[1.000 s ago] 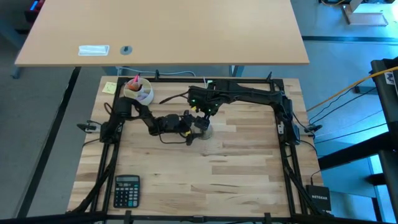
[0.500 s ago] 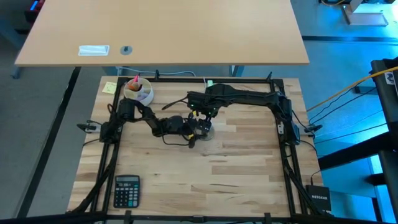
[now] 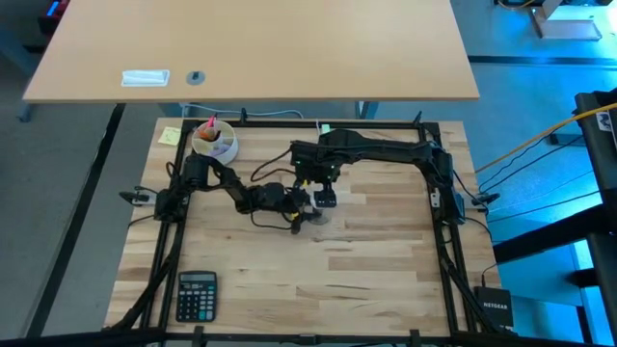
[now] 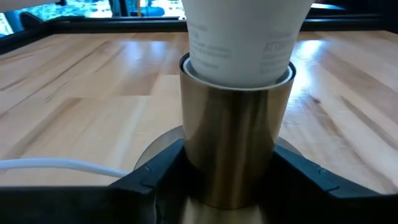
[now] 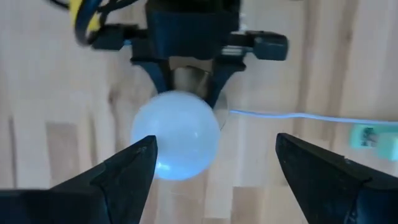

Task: Screw lightbulb
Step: Remove the lightbulb from the lamp

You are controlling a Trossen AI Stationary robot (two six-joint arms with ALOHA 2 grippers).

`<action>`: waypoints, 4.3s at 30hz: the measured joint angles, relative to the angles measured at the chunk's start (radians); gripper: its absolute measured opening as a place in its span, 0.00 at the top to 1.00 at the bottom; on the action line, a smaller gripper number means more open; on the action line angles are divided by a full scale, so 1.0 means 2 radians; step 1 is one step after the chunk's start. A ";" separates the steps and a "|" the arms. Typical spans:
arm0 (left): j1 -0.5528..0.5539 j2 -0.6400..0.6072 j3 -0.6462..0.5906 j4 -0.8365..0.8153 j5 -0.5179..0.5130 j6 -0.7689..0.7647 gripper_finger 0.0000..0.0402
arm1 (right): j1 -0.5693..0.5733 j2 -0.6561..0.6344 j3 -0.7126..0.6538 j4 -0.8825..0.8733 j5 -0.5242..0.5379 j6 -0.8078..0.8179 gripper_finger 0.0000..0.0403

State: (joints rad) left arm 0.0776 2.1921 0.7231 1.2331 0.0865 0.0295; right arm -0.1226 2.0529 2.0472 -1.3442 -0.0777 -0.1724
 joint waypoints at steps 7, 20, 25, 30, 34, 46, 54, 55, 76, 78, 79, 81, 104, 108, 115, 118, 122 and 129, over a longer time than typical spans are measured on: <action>-0.001 0.000 0.000 0.000 0.002 -0.003 0.54 | -0.002 0.000 0.000 0.003 -0.036 0.135 0.18; -0.001 0.000 -0.001 -0.001 -0.001 -0.014 0.53 | -0.001 0.000 -0.029 -0.004 -0.070 0.465 0.18; -0.001 0.000 -0.001 -0.002 -0.002 -0.015 0.52 | -0.001 0.000 -0.065 0.028 -0.078 0.489 0.18; -0.001 0.000 -0.001 -0.008 -0.002 -0.015 0.52 | -0.001 0.000 -0.078 0.067 -0.080 0.493 0.18; -0.001 0.000 -0.001 -0.010 -0.002 -0.015 0.52 | -0.001 0.000 -0.078 0.071 -0.080 0.489 0.18; -0.001 0.000 -0.001 -0.009 -0.002 -0.013 0.52 | 0.000 0.000 -0.078 0.074 -0.064 0.013 0.18; -0.001 0.000 -0.001 -0.009 -0.003 -0.015 0.52 | 0.000 0.000 -0.078 0.079 -0.053 -0.192 0.18; -0.001 0.000 -0.001 -0.009 -0.003 -0.015 0.52 | 0.000 0.000 -0.078 0.080 -0.053 -0.205 0.18; 0.000 0.000 -0.001 -0.009 -0.001 -0.011 0.52 | 0.012 0.000 -0.078 0.076 -0.032 -0.130 0.34; 0.000 0.000 -0.001 -0.009 -0.001 -0.011 0.52 | 0.012 0.000 -0.078 0.074 -0.032 -0.103 0.37; 0.000 0.000 -0.001 -0.009 -0.001 -0.011 0.52 | 0.012 0.000 -0.078 0.074 -0.032 -0.085 0.37; 0.000 0.000 -0.001 -0.009 -0.001 -0.012 0.52 | 0.012 0.000 -0.078 0.073 -0.031 -0.038 0.36; 0.000 0.000 -0.001 -0.009 -0.001 -0.011 0.52 | 0.012 0.000 -0.078 0.067 -0.048 0.357 0.31; 0.000 0.000 -0.001 -0.010 -0.003 -0.011 0.52 | 0.014 0.000 -0.079 0.068 -0.050 0.229 0.31; 0.000 0.000 -0.001 -0.011 -0.003 -0.009 0.52 | 0.023 0.000 -0.078 0.060 -0.033 -0.041 0.30; 0.000 0.000 -0.001 -0.012 -0.003 -0.009 0.52 | 0.027 0.000 -0.078 0.058 -0.028 -0.132 0.30; 0.000 0.000 -0.001 -0.012 -0.003 -0.008 0.52 | 0.035 0.000 -0.078 0.058 -0.013 -0.237 0.30; 0.000 0.000 -0.001 -0.012 -0.003 -0.004 0.52 | 0.054 0.000 -0.078 0.056 0.043 -0.382 0.30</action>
State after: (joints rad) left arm 0.0784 2.1929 0.7213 1.2095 0.0797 0.0221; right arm -0.0143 2.0521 1.8908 -1.2325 0.0089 -0.9363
